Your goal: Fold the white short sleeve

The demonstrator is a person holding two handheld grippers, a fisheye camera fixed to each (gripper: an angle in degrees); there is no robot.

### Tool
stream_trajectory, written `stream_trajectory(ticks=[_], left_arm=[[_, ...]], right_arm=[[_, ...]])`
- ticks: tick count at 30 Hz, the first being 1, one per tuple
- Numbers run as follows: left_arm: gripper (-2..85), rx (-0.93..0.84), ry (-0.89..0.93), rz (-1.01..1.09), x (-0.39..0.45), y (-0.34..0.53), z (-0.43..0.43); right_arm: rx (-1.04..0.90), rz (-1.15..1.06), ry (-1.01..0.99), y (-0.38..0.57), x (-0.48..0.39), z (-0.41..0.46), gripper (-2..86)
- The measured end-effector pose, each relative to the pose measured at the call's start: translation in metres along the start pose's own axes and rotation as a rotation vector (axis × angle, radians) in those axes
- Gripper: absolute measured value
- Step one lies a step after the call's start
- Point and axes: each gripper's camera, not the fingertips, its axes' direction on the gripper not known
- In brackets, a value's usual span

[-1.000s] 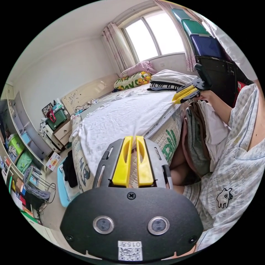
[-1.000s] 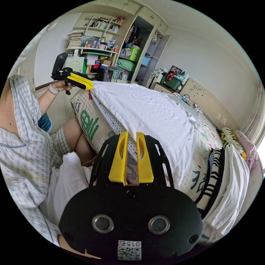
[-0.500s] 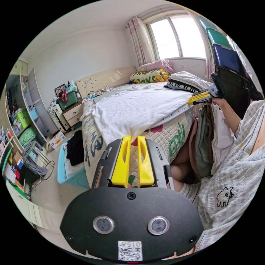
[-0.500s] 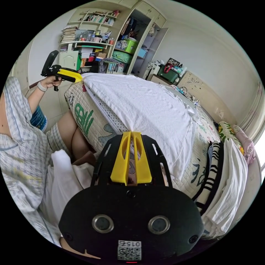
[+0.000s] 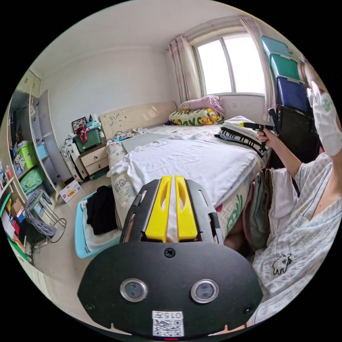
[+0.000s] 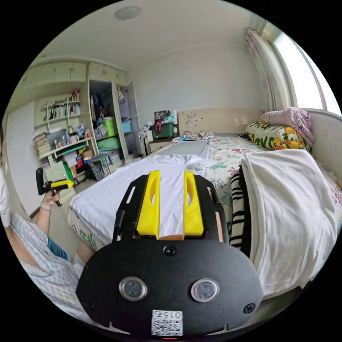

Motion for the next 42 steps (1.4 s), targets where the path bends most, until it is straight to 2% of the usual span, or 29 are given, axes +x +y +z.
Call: stream_trajectory(ticks=[5,10,12,18,22,26,30,33,37,42], left_arm=[[0.4,0.013,0.102,-0.033,-0.032,-0.046,0.073],[2.4,-0.027,0.204,-0.056,-0.051,-0.13,0.188],[4.4,-0.07,0.267,-0.066,-0.051,-0.18,0.263],[6.0,-0.201,0.248,0.009,-0.001,-0.309,0.472],[6.9,-0.273,0.28,0.009,0.045,-0.375,0.598],[7.3,-0.371,0.261,-0.005,0.109,-0.415,0.73],[6.6,-0.485,0.19,-0.026,0.145,-0.406,0.827],[4.2,-0.585,0.098,0.027,0.159,-0.397,0.864],[1.6,-0.575,0.097,0.045,0.165,-0.396,0.865],[0.5,-0.357,0.116,-0.002,0.135,-0.401,0.794]], right_arm=[[-0.07,0.066,-0.003,-0.121,0.027,0.037,11.3],[-0.075,0.374,-0.119,-0.224,0.101,0.089,11.1],[-0.101,0.577,-0.195,-0.258,0.145,0.123,11.0],[-0.34,0.682,-0.176,-0.324,0.19,0.195,10.2],[-0.293,0.866,-0.349,-0.332,0.234,0.174,4.7],[-0.292,0.834,-0.309,-0.367,0.222,0.148,1.0],[-0.291,0.839,-0.314,-0.389,0.212,0.126,0.3],[-0.299,0.841,-0.31,-0.4,0.202,0.114,0.1],[-0.296,0.836,-0.305,-0.406,0.185,0.097,-0.1],[-0.258,0.735,-0.315,-0.415,0.147,0.064,-0.2]])
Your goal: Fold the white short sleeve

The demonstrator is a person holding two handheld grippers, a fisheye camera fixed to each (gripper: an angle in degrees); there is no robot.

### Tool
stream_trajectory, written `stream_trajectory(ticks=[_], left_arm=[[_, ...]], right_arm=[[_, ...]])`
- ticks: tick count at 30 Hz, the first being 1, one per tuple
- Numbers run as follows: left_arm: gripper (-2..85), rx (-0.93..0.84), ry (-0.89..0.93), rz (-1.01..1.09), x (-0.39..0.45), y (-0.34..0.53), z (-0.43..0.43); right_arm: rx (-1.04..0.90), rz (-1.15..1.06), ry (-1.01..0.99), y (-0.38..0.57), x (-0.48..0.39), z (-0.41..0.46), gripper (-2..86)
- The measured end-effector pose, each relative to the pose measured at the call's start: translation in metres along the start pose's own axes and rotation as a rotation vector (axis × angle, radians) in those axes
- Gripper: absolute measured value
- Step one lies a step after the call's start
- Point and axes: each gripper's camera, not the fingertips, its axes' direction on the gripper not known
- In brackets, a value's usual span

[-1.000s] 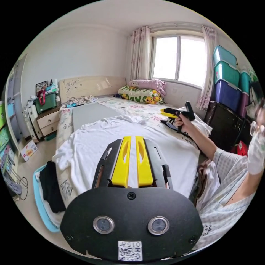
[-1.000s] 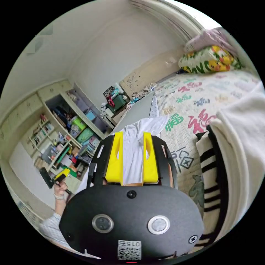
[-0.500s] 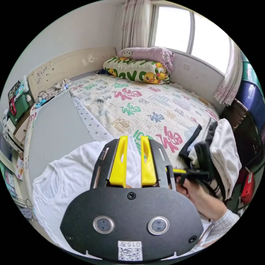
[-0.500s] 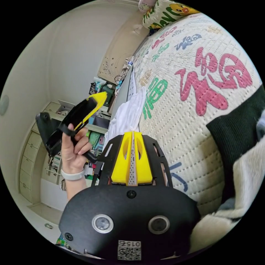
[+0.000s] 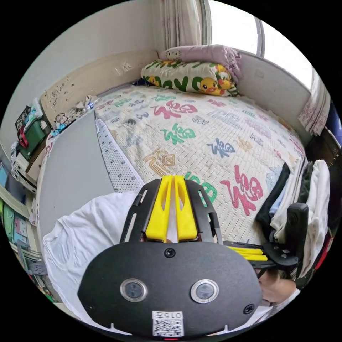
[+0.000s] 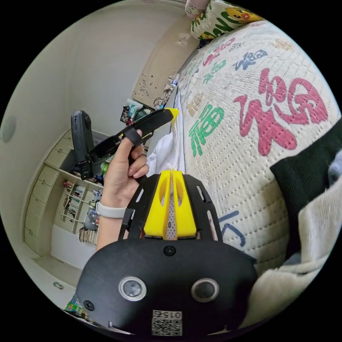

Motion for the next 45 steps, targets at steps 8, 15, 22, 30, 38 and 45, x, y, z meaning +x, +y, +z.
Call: stream_trajectory(ticks=[8,15,22,30,38,45], left_arm=[[0.4,0.158,-0.054,-0.003,-0.085,0.117,-0.13],[0.7,0.04,-0.063,-0.012,-0.132,0.241,-0.149],[4.0,-0.127,-0.016,0.058,-0.139,0.281,-0.152],[6.0,0.065,0.041,-0.152,-0.165,0.214,-0.143],[5.8,-0.073,-0.115,-0.246,-0.169,0.144,-0.035],[0.9,-0.162,-0.156,-0.179,-0.155,0.105,-0.014]], right_arm=[[-0.049,-0.462,0.086,0.077,-0.11,0.01,-0.3],[-0.328,-0.688,0.155,0.17,-0.161,0.068,-0.4],[-0.249,-0.715,0.19,0.206,-0.163,0.063,0.0],[-0.224,-0.708,0.527,0.241,-0.16,0.128,6.9],[-0.258,-0.735,0.557,0.268,-0.158,0.157,1.5],[-0.205,-0.609,0.494,0.259,-0.134,0.136,-0.8]])
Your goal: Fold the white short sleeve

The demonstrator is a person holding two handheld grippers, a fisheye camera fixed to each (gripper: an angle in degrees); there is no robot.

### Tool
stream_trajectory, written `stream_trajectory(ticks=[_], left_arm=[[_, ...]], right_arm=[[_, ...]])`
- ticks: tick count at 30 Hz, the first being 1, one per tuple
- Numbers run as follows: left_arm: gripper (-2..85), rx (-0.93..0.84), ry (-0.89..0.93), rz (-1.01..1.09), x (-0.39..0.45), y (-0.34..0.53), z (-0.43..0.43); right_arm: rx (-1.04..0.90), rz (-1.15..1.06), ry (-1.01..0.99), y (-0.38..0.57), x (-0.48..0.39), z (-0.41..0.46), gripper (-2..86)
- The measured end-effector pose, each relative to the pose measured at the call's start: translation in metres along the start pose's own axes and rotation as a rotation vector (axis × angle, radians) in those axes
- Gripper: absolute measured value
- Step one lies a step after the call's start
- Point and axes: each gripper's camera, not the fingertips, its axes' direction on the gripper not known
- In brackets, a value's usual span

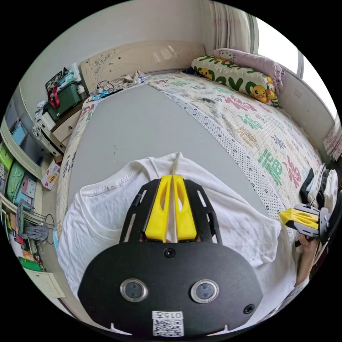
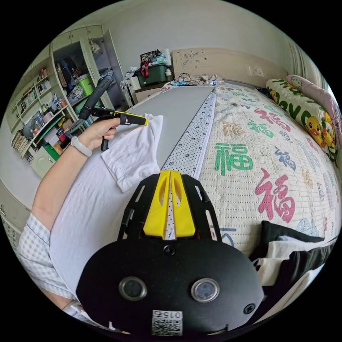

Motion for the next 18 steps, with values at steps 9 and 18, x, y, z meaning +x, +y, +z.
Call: stream_trajectory(ticks=[9,18], left_arm=[[4.9,0.122,0.022,0.137,0.034,0.006,-0.071],[7.7,0.134,0.303,0.631,0.182,0.078,-0.147]], right_arm=[[0.017,-0.193,-0.054,0.01,-0.019,0.004,8.2],[0.077,-0.127,-0.135,0.016,0.018,-0.002,5.3]])
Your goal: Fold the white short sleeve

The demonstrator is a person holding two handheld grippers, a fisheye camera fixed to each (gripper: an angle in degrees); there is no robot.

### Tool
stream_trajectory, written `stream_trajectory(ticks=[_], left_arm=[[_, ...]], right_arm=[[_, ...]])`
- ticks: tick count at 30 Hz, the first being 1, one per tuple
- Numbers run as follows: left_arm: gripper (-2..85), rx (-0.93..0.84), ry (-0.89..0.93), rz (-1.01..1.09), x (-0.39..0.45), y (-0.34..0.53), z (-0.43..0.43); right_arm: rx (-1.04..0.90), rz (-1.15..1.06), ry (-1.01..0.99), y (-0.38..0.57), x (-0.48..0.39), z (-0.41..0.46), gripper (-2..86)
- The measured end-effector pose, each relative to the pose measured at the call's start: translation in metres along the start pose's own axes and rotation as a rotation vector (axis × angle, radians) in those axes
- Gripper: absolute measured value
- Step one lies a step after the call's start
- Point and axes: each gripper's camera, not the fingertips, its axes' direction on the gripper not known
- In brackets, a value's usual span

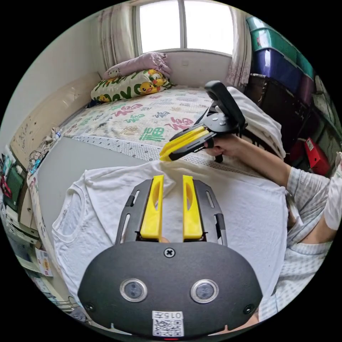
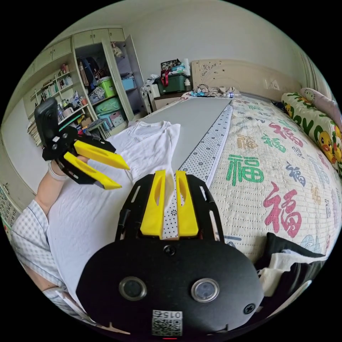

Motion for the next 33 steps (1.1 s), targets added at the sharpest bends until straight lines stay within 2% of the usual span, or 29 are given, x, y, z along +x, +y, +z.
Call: stream_trajectory(ticks=[4,6,10,15,19,27,31,33], left_arm=[[6.2,0.025,0.03,-0.048,-0.001,-0.01,0.013],[6.0,-0.03,0.038,-0.049,0.0,-0.023,0.02],[4.6,-0.076,-0.025,-0.001,0.018,-0.04,0.022],[0.8,-0.006,-0.048,0.103,0.046,-0.046,0.001],[0.3,-0.056,-0.057,0.155,0.061,-0.053,0.003],[5.5,0.104,-0.122,-0.051,0.039,-0.034,-0.038],[5.5,0.027,-0.131,-0.064,0.039,-0.041,-0.027],[3.0,-0.035,-0.102,-0.021,0.045,-0.045,-0.016]], right_arm=[[-0.039,0.027,-0.004,-0.005,0.012,0.009,5.5],[-0.084,0.003,-0.008,-0.009,0.013,0.019,5.1],[-0.116,-0.01,0.034,-0.013,0.013,0.029,0.2],[-0.07,0.055,0.077,-0.012,0.029,0.027,-0.9],[-0.083,0.064,0.079,-0.014,0.037,0.034,-1.0],[-0.104,0.016,0.108,-0.013,0.039,0.051,-1.0],[-0.117,0.0,0.122,-0.011,0.041,0.06,-1.0],[-0.117,-0.013,0.145,-0.009,0.04,0.065,-0.9]])
